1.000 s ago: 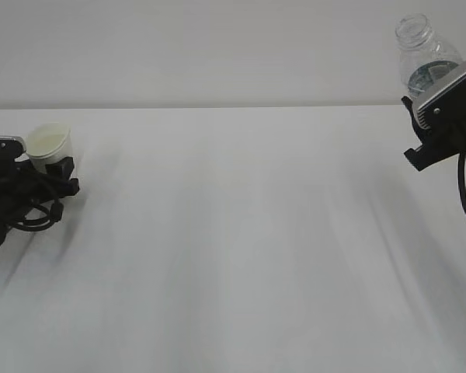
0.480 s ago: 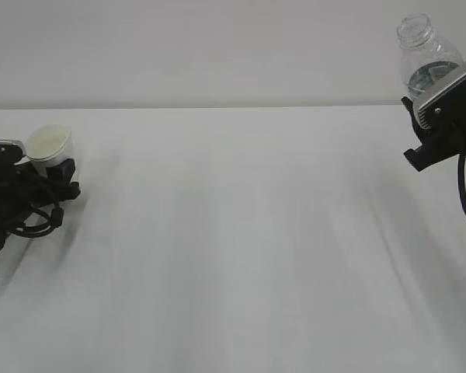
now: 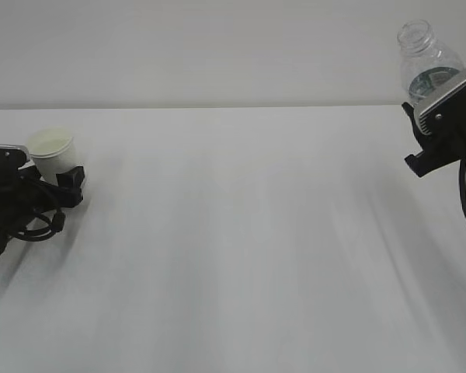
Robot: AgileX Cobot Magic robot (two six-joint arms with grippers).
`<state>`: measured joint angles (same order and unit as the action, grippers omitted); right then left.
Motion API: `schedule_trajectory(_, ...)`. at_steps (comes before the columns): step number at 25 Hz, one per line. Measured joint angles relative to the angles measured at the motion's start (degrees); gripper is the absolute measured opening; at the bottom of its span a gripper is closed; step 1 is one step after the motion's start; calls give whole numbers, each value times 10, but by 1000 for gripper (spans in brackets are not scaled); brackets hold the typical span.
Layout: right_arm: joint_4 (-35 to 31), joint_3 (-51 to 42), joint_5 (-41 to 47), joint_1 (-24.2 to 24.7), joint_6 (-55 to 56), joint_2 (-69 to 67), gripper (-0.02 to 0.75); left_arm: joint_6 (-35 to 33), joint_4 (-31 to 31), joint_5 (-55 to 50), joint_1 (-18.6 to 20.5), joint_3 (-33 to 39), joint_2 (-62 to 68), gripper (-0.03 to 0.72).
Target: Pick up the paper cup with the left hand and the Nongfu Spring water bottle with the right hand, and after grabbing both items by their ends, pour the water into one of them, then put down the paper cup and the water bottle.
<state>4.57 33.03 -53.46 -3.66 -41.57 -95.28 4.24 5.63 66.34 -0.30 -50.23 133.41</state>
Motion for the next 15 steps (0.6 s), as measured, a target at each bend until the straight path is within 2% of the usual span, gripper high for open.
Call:
schedule_trajectory(6, 0, 0, -6, 0, 0, 0, 472, 0, -2, 0, 0, 11, -9, 624)
schedule_trajectory(15, 1, 0, -21, 0, 1, 0, 472, 0, -3, 0, 0, 83, -49, 620)
